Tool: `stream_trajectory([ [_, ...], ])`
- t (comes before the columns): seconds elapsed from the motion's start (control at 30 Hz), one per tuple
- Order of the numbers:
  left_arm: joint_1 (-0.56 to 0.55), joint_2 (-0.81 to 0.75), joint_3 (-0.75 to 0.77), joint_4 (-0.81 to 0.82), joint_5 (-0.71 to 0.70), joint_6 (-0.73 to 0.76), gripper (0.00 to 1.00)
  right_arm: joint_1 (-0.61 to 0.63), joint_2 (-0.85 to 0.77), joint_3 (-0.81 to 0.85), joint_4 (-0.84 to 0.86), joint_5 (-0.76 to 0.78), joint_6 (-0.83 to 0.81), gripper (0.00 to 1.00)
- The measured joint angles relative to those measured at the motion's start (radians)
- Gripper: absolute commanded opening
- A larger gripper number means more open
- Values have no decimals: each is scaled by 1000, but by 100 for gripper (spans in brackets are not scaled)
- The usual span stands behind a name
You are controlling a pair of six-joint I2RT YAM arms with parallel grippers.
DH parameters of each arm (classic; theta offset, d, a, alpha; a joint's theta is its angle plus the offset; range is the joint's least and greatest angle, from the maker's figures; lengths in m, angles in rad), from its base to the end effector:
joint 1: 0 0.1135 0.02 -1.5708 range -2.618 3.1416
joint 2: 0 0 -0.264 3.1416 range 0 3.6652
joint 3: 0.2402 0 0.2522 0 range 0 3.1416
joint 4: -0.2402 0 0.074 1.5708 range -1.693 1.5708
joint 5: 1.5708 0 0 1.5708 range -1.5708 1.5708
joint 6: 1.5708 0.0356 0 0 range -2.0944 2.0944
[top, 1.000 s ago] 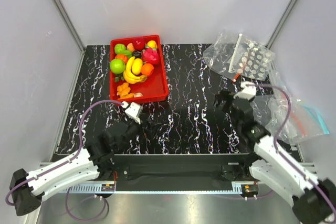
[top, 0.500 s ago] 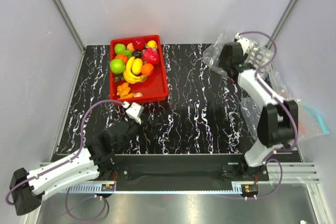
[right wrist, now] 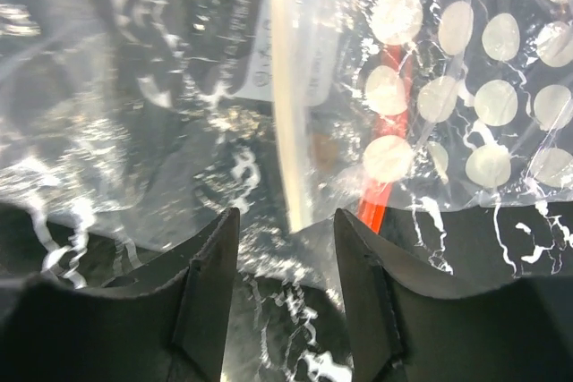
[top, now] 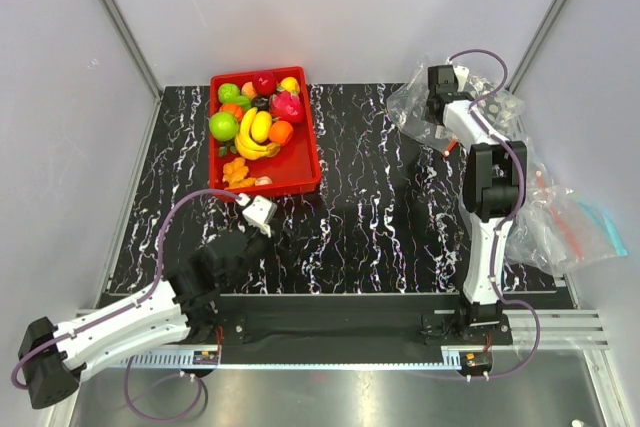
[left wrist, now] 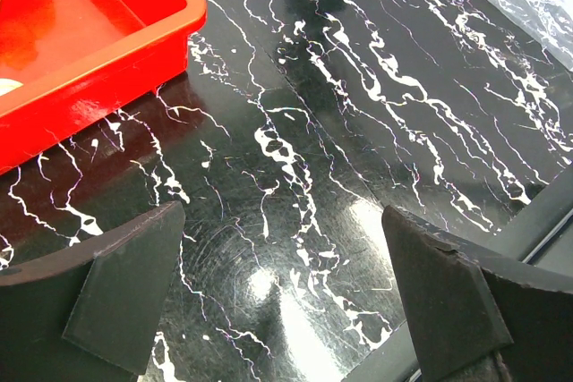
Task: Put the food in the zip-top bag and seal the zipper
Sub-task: Move the zipper food storage bag to the center of the board.
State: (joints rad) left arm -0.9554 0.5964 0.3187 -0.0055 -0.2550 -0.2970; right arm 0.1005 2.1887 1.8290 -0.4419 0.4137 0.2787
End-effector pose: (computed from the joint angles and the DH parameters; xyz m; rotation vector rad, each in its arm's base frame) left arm 0.0984 -0.1236 0.2220 0.4376 1.8416 -0.6330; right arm 0.4964 0.0357 0.2220 0.3990 2.2722 -0.2984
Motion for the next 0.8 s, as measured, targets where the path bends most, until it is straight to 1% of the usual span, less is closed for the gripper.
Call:
stream_trajectory([
  [0.23, 0, 12, 0, 1, 7, -3, 99, -24, 90, 69, -34, 16, -17, 53],
  [0.63, 0, 28, 0, 2, 12, -7, 99, -30, 186, 199, -69, 66, -52, 54],
  [0.67, 0, 28, 0, 1, 12, -7, 99, -31, 197, 209, -77, 68, -54, 52],
  [0.7, 0, 28, 0, 1, 12, -7, 99, -33, 211, 223, -83, 72, -55, 46],
  [0.77, 0, 28, 0, 1, 12, -7, 99, -36, 237, 248, -94, 83, -60, 27],
  [0.8, 0, 28, 0, 1, 12, -7, 99, -37, 248, 257, -101, 93, -62, 14],
])
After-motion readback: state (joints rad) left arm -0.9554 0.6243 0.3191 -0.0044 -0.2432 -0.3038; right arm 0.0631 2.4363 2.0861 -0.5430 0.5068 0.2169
